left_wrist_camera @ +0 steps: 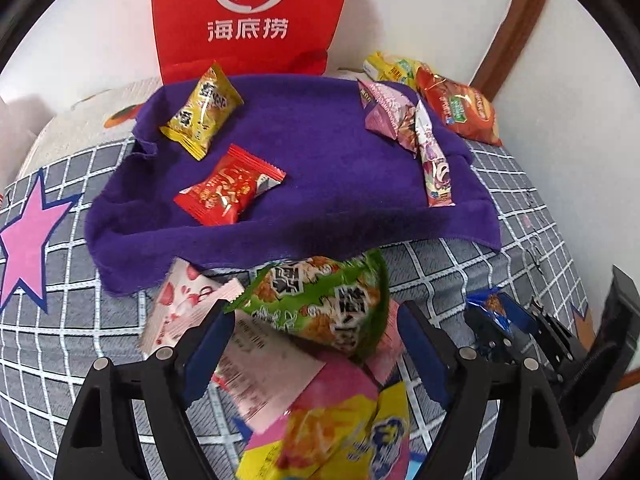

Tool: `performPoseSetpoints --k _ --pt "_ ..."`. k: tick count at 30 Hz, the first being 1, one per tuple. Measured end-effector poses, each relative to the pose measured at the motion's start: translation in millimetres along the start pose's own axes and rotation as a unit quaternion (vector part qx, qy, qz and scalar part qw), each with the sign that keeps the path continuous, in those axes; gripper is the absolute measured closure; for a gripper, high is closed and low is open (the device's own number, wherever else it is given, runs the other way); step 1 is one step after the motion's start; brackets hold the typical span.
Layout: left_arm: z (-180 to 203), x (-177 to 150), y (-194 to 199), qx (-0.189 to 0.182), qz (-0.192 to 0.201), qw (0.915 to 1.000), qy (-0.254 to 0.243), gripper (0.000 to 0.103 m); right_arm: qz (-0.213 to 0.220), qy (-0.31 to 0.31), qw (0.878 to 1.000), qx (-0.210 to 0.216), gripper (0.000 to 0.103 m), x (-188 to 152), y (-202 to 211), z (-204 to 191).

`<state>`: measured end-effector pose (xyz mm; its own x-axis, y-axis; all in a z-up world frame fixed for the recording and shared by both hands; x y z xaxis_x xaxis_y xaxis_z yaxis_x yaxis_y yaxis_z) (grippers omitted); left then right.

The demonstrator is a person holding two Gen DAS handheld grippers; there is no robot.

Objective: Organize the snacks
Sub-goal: 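Grasp the green snack bag with the left gripper while the right lifts the blue bag, then carry both bags over the towel while the right gripper opens to release the blue bag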

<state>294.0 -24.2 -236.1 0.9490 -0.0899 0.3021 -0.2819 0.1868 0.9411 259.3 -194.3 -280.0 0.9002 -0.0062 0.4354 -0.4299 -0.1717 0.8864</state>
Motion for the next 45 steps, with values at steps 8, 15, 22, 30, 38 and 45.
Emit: performPoseSetpoints --k 8,15,22,30,38,45 --pt "8.6 9.2 -20.0 0.032 -0.012 0.9994 -0.003 0.021 -0.001 0.003 1.0 -0.007 0.053 -0.7 -0.6 -2.3" --pt "7.4 10.9 -21.6 0.004 -0.007 0.9999 0.012 0.046 0.0 0.0 1.0 -0.001 0.053 -0.8 -0.2 -2.2" --pt "0.8 8.5 -1.2 -0.037 0.009 0.9991 0.02 0.049 -0.003 0.007 1.0 -0.015 0.052 -1.6 -0.3 -4.4" --pt "-7.4 12.3 35.0 -0.034 0.037 0.9986 0.014 0.049 -0.006 0.029 0.999 -0.028 0.059 -1.4 -0.1 -9.7" --pt "-21.4 39.0 69.3 -0.024 0.067 0.9973 0.017 0.049 0.018 0.048 0.998 0.022 0.06 36.7 40.1 -35.0" --pt "-39.5 75.3 93.7 0.0 0.095 0.995 0.029 0.049 0.045 0.07 0.996 0.036 0.06 103.8 79.2 -55.8"
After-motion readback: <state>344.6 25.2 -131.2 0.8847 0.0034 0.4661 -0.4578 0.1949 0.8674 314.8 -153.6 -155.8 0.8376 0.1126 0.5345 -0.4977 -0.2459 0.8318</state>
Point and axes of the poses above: each gripper's, at about its wrist camera, not at the fingertips, and y roughly against the way its jaws point, z to its right, x to its top, the point moved 9 cm from there along -y, roughly the way its jaws point, and after that the axes turned 11 degrees about -z, right-handed, at the moved point
